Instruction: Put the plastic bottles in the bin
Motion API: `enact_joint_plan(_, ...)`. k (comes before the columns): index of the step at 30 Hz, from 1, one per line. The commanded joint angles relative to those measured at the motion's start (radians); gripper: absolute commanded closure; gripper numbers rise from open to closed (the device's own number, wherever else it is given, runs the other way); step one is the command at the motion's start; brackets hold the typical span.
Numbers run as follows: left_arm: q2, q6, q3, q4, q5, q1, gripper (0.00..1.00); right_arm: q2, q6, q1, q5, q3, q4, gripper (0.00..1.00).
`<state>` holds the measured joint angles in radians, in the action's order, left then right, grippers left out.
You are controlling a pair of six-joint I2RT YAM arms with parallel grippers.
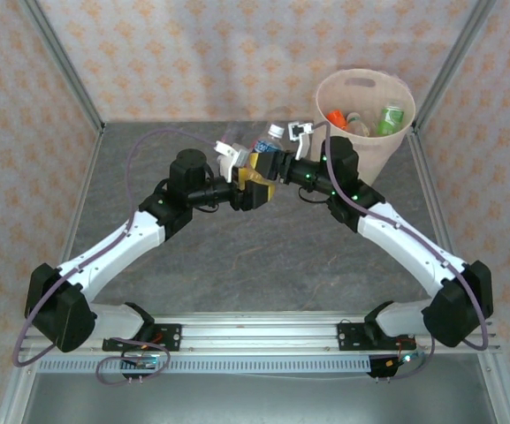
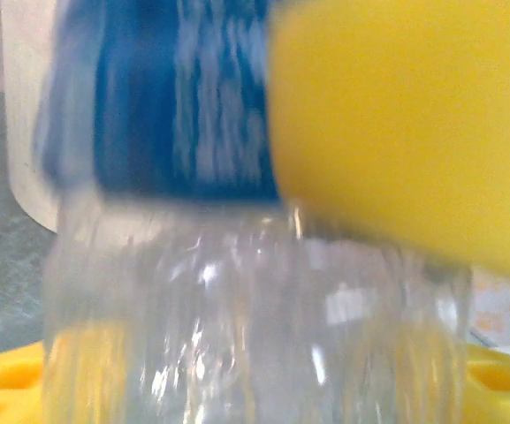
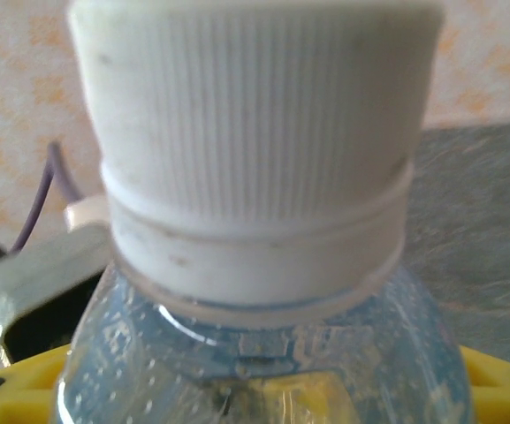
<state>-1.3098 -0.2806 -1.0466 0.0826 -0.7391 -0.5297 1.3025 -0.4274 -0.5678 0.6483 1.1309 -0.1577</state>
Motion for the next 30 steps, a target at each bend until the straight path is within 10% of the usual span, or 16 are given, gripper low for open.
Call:
enact_joint_plan(1, 0.028, 0.02, 0.001, -0.004, 0.064, -0.002, 0.11, -0.068, 0.099, 0.009, -0.232, 0.004, 0.049, 0.52)
enact_joint_plan(9, 0.147, 0.053, 0.064, -0.038, 0.211, 0.004, 0.0, -0.1, 0.248, 0.012, -0.399, 0.073, 0.196, 0.53)
enact_joint_plan(21, 0.317, -0.039, 0.166, -0.228, 0.971, 0.004, 0.0, -0.001, 0.326, 0.175, -0.488, 0.31, 0.265, 0.55)
enact_joint_plan(30, 0.314, -0.059, 0.172, -0.318, 1.083, 0.004, 0.0, 0.165, 0.179, 0.389, -0.611, 0.479, 0.217, 0.49)
